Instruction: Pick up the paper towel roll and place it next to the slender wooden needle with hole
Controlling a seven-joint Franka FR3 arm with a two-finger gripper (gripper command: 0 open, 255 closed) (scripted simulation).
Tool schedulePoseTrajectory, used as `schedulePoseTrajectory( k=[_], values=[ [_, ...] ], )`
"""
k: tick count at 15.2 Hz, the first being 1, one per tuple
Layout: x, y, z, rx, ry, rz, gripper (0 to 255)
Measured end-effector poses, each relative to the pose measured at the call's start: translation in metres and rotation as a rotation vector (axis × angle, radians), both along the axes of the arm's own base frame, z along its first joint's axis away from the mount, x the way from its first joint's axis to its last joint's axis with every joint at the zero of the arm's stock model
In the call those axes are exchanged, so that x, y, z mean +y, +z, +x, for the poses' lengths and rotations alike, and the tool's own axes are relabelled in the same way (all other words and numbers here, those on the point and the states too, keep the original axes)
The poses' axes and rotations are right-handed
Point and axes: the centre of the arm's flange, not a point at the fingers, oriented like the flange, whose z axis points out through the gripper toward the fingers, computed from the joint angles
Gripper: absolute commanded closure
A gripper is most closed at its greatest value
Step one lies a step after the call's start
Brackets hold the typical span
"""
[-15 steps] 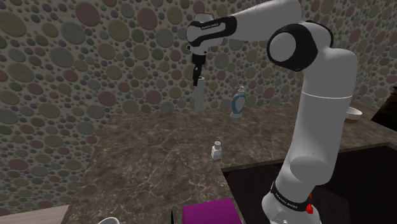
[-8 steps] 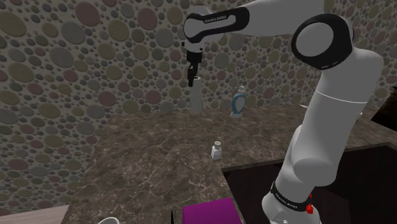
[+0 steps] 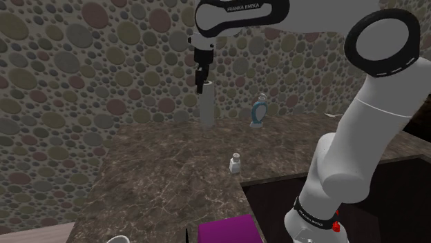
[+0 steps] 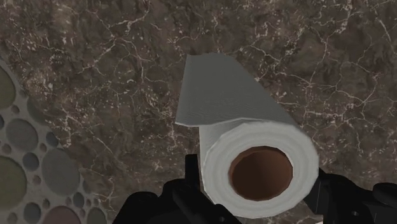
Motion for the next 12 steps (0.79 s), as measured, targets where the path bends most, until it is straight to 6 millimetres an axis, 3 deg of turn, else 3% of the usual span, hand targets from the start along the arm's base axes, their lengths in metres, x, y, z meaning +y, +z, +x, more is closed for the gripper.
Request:
schedulePoseTrajectory(
  k=[12],
  values=[
    [0.146, 0.044, -0.052, 0.000, 0.000, 0.000, 255]
  ],
)
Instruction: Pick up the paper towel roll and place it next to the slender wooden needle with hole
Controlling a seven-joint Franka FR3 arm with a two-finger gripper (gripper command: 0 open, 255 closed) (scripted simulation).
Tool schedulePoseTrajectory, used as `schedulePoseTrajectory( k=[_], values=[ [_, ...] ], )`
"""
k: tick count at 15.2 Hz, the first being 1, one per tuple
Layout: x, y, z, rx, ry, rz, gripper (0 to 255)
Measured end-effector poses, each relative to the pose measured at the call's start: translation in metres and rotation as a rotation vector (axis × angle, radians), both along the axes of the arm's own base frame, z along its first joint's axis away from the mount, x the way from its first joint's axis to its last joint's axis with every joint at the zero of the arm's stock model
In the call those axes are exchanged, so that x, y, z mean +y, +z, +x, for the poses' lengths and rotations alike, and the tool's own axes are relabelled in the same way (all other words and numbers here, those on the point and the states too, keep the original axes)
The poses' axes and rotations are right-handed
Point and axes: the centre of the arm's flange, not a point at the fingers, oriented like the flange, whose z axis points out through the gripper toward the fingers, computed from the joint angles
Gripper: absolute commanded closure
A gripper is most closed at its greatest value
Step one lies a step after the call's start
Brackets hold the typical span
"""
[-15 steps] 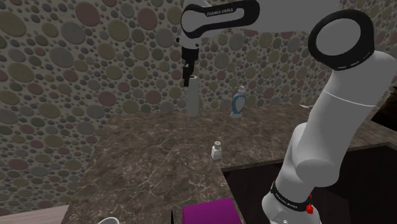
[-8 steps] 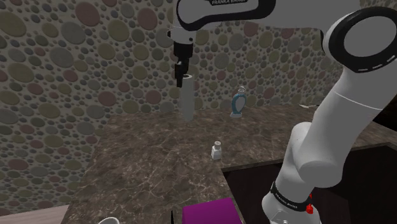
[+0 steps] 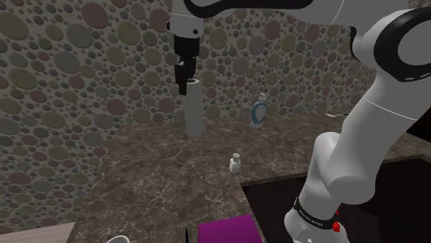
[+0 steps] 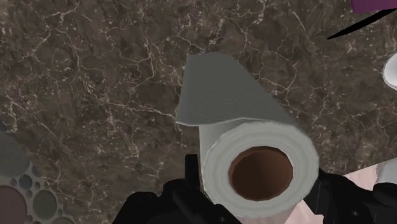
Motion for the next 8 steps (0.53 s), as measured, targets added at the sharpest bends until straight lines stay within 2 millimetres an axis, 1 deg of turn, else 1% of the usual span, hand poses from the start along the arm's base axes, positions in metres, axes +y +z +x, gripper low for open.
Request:
schedulePoseTrajectory(
  k=[4, 7, 8],
  values=[
    [0.047, 0.014, -0.012, 0.000, 0.000, 0.000, 255],
    [0.082, 0.026, -0.024, 0.000, 0.000, 0.000, 255],
    [0.094, 0.030, -0.032, 0.000, 0.000, 0.000, 255]
  ],
)
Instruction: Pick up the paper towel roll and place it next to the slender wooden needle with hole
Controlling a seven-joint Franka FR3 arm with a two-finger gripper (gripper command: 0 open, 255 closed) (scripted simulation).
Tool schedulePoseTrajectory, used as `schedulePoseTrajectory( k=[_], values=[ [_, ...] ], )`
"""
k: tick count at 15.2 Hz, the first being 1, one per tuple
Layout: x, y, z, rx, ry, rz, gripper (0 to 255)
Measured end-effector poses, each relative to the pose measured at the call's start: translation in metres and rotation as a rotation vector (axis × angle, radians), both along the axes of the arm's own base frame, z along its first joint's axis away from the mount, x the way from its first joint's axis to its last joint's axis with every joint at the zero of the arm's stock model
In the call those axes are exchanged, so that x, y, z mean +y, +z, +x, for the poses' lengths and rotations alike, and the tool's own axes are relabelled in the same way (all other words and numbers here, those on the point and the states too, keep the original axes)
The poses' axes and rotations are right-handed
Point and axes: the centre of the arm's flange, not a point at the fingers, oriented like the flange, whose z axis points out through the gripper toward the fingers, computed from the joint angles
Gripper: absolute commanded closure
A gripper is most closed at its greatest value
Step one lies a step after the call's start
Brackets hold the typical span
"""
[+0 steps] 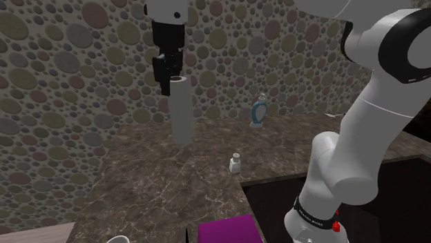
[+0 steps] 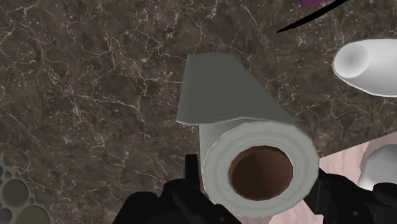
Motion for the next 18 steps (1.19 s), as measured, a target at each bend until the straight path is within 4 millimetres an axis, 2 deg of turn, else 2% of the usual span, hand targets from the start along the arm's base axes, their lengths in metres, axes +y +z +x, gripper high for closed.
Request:
schedulePoseTrajectory(
  k=[3, 7, 8, 11, 18],
  values=[
    [0.039, 0.010, -0.012, 0.000, 0.001, 0.000, 255],
    [0.082, 0.027, -0.029, 0.000, 0.000, 0.000, 255],
    [0.088, 0.026, -0.031, 0.000, 0.000, 0.000, 255],
    [0.094, 0.013, -0.032, 0.000, -0.001, 0.000, 255],
    [0.092, -0.024, -0.033, 0.000, -0.001, 0.000, 255]
  ],
)
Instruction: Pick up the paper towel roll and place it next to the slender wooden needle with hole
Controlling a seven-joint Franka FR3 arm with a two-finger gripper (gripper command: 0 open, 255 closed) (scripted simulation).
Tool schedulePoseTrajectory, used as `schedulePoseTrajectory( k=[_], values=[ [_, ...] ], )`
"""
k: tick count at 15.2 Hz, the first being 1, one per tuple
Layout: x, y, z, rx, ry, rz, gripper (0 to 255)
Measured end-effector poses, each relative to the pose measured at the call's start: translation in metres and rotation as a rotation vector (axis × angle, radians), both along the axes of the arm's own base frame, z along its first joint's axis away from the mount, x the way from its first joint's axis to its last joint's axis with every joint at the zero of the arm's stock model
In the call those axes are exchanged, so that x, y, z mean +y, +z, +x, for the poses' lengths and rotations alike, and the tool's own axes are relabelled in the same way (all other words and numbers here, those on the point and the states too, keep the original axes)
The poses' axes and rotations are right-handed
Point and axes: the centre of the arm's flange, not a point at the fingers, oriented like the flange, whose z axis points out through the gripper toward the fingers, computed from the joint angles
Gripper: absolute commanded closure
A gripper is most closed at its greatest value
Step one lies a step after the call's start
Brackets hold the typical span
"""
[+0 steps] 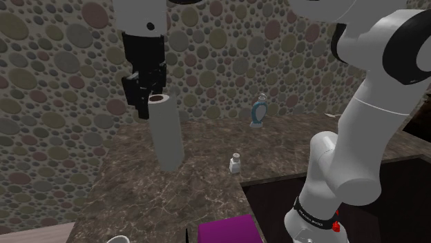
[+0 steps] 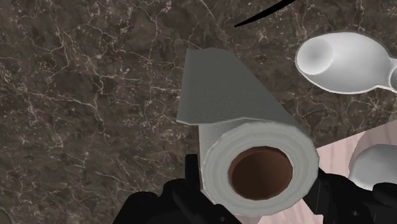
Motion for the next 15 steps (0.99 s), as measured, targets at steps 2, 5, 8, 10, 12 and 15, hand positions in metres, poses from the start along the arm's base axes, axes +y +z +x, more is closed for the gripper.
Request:
schedulePoseTrajectory(
  k=[2, 5, 8, 10, 12, 15],
  values=[
    [0.001, -0.010, 0.002, 0.000, 0.000, 0.000, 255],
    [0.001, -0.026, 0.001, 0.000, 0.000, 0.000, 255],
    [0.002, -0.042, 0.001, 0.000, 0.000, 0.000, 255],
    [0.001, -0.053, 0.000, 0.000, 0.000, 0.000, 255],
    [0.001, -0.063, -0.001, 0.000, 0.000, 0.000, 255],
    [0.001, -0.080, 0.000, 0.000, 0.000, 0.000, 255]
  ],
)
